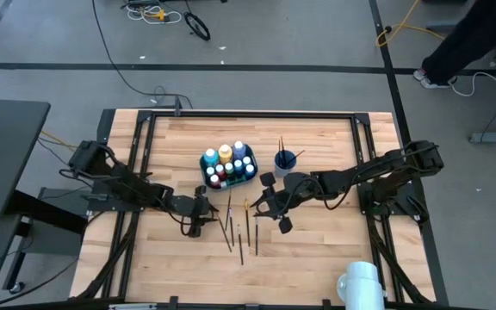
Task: Pick & Place Paint Supplies
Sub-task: Put the orange paint brush into the blue cup
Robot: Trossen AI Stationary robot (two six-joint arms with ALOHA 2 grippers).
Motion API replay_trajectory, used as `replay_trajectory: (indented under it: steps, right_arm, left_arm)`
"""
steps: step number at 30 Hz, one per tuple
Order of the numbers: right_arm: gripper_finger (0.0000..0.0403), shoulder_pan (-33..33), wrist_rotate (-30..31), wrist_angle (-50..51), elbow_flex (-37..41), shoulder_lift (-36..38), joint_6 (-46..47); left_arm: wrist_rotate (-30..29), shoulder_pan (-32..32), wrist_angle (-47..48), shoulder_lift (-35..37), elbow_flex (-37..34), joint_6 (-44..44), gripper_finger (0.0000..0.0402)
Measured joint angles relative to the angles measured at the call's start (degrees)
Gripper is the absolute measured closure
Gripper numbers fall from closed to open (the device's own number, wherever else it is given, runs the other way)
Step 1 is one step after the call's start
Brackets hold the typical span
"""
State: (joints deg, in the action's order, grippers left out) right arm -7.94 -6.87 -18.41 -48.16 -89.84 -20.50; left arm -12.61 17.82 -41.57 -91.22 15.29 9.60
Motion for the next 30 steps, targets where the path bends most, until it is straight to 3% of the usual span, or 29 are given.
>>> replay_trajectory:
  steps: [9, 17, 24, 30]
  right_arm:
    - [0.0265, 0.0, 0.0, 0.0, 0.0, 0.0, 0.1]
    - [0.0265, 0.0, 0.0, 0.0, 0.0, 0.0, 0.1]
    - [0.0265, 0.0, 0.0, 0.0, 0.0, 0.0, 0.1]
    - [0.0265, 0.0, 0.0, 0.0, 0.0, 0.0, 0.1]
  left_arm:
    - [-1.2, -0.1, -0.4, -2.5, 0.5, 0.0, 0.0243]
    - [7.9, 0.7, -0.5, -2.4, 0.5, 10.8, 0.0280]
    - [10.4, 4.4, -4.0, -2.5, 0.3, 14.7, 0.0302]
    - [4.3, 8.6, -7.1, -2.5, 0.3, 12.8, 0.0297]
